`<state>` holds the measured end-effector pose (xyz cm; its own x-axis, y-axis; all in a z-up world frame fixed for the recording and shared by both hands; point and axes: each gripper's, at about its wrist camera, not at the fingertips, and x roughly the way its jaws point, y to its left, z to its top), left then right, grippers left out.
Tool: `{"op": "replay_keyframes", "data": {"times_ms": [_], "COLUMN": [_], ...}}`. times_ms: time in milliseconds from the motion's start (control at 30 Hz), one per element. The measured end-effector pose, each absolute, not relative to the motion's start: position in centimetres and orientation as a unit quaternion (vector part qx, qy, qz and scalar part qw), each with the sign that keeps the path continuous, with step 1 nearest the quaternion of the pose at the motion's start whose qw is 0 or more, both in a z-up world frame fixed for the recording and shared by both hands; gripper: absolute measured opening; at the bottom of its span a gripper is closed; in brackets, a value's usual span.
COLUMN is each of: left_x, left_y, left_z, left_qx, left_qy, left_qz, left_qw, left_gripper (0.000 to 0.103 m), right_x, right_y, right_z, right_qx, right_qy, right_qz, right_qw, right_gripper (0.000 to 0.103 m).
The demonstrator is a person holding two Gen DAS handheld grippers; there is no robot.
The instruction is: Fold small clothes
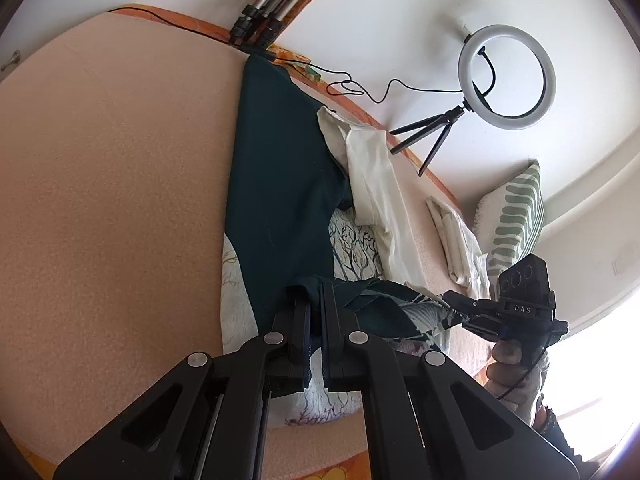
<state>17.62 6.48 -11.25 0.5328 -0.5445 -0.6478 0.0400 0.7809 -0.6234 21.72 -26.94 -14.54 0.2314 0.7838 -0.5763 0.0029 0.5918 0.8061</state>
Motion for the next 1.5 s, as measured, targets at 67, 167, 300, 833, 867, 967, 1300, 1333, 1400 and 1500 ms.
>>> {"op": "replay_keyframes", "data": {"times_ms": [67, 167, 300, 833, 867, 967, 1300, 1333, 1400, 1500], "left_x": [18.4, 19.2, 19.6, 17.0, 17.2, 17.5, 18.4, 18.5, 18.8, 19.0], "left_y": [6.4, 6.0, 6.2, 5.2, 5.1, 4.8, 3.6, 3.6, 3.6, 3.5], "left_z": [-12.0, -12.8, -12.9, -11.6, -12.1, -12.9, -13.0, -13.1, -13.1, -13.4], "left_qx": [-0.283, -0.273, -0.276, -0.183, -0.18, -0.179, -0.14, -0.133, -0.125, -0.117], "left_qy": [0.456, 0.467, 0.461, 0.456, 0.463, 0.472, 0.469, 0.47, 0.471, 0.474], "left_qz": [-0.171, -0.17, -0.16, -0.146, -0.14, -0.138, -0.121, -0.116, -0.108, -0.104], "left_qw": [0.826, 0.824, 0.828, 0.859, 0.857, 0.852, 0.864, 0.865, 0.867, 0.866], "left_gripper": [0.002, 0.002, 0.002, 0.012, 0.012, 0.012, 0.012, 0.012, 0.012, 0.012], "right_x": [22.5, 23.4, 24.1, 21.4, 21.4, 21.5, 22.8, 23.0, 23.1, 23.3], "right_y": [-27.0, -26.7, -26.5, -30.0, -29.6, -28.3, -26.6, -26.4, -26.2, -26.1], "right_z": [-15.9, -16.8, -16.9, -11.6, -11.7, -12.5, -13.5, -13.5, -13.6, -13.8], "right_qx": [0.368, 0.362, 0.36, 0.251, 0.238, 0.205, 0.166, 0.163, 0.161, 0.163], "right_qy": [0.567, 0.583, 0.585, 0.519, 0.524, 0.538, 0.549, 0.549, 0.551, 0.554], "right_qz": [0.265, 0.256, 0.246, 0.242, 0.243, 0.243, 0.234, 0.235, 0.235, 0.233], "right_qw": [0.688, 0.681, 0.684, 0.781, 0.781, 0.781, 0.785, 0.785, 0.784, 0.782], "right_gripper": [0.008, 0.008, 0.008, 0.065, 0.064, 0.058, 0.043, 0.043, 0.043, 0.042]}}
